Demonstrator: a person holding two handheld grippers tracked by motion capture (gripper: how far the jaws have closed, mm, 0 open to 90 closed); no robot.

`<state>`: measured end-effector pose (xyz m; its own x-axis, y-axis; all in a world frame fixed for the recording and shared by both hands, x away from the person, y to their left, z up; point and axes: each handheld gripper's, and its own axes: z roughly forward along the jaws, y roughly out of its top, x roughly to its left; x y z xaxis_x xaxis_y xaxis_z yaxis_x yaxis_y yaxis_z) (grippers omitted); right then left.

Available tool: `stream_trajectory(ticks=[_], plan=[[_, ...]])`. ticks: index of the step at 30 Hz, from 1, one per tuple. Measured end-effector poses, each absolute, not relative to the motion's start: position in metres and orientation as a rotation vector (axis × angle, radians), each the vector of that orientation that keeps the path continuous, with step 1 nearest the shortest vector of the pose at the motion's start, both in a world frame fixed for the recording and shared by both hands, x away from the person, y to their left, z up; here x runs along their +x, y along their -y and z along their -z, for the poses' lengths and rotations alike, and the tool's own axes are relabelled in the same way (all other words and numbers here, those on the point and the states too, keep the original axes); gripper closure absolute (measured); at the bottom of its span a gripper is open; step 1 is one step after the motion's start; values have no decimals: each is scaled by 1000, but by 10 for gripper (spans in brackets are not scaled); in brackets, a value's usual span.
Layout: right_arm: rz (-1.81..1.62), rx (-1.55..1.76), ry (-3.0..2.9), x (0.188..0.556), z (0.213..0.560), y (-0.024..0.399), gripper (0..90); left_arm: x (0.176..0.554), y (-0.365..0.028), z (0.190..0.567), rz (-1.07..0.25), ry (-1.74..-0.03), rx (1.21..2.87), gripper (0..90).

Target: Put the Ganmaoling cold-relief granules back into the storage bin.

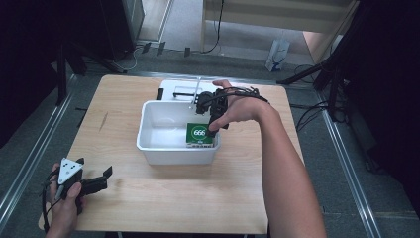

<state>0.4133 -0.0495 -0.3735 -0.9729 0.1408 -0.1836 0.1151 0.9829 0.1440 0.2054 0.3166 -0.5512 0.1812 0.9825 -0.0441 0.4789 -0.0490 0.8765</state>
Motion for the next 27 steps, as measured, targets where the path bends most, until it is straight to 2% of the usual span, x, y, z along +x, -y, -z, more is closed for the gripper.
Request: stream_trajectory(ticks=[14, 27], plan=[[-203, 247, -2908, 406, 369, 92, 0, 206, -316, 551, -793, -1413, 1652, 4], [-231, 337, -2900, 396, 385, 139, 0, 205, -316, 551, -794, -1416, 1655, 4]])
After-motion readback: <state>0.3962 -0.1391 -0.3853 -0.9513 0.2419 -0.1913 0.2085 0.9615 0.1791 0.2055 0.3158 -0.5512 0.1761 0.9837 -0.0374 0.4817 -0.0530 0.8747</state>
